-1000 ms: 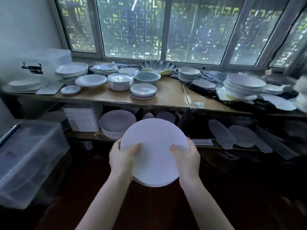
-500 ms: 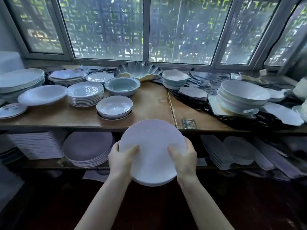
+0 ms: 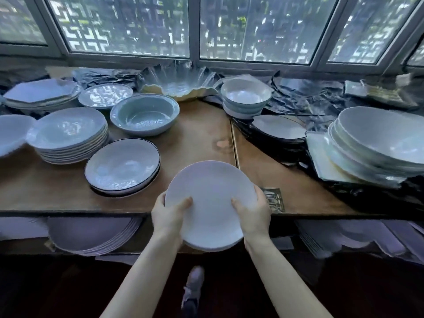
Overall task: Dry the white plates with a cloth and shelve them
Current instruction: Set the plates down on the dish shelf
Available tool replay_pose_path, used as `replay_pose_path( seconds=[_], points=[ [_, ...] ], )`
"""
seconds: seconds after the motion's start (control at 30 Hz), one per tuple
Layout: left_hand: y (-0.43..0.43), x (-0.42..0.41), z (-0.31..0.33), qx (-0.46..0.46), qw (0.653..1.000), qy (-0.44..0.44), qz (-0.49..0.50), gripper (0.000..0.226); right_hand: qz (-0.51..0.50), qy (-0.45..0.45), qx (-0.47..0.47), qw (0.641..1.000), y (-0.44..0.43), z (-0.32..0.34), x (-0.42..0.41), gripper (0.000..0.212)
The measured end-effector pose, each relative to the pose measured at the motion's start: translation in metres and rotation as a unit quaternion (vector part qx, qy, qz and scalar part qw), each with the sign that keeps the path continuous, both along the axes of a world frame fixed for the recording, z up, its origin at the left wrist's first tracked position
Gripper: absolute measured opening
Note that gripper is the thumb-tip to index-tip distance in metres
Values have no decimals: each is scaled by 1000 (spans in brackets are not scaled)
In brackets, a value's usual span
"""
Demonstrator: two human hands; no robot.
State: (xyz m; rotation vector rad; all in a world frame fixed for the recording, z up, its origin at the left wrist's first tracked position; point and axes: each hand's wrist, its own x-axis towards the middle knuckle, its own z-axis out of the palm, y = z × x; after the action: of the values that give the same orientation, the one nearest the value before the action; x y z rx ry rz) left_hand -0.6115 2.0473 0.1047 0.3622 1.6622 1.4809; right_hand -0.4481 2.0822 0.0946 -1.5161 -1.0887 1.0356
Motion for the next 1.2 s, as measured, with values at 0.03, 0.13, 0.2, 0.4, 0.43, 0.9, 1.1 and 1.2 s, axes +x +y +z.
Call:
replay_pose_path(
  seconds=[0.03, 0.13, 0.2, 0.4, 0.43, 0.9, 1.1, 1.2],
  points=[
    [19, -2, -8, -8, 1000, -1, -2, 42, -3, -5, -4, 1000, 19, -7, -2, 47],
    [76, -10, -30, -27, 1000, 0, -5, 43, -14, -20, -22, 999, 74, -26, -11, 51],
    [113, -15, -46, -55, 998, 4, -13, 45, -15, -17, -46, 999, 109, -40, -17, 52],
    [198, -31, -87, -123, 991, 29, -42, 51, -30, -17, -113, 993, 185, -79, -32, 51],
    [208, -32, -93, -128, 990, 32, -53, 51, -32, -17, -121, 992, 194, -85, -34, 51],
    [265, -39, -121, -207, 964, 130, -103, 69, -78, -66, -150, 983, 242, -125, -47, 57],
    [264, -45, -118, -209, 956, 152, -138, 74, -55, -80, -155, 983, 243, -120, -46, 59],
    [264, -51, -116, -216, 947, 170, -167, 70, -23, -103, -154, 982, 243, -115, -41, 59]
  ],
)
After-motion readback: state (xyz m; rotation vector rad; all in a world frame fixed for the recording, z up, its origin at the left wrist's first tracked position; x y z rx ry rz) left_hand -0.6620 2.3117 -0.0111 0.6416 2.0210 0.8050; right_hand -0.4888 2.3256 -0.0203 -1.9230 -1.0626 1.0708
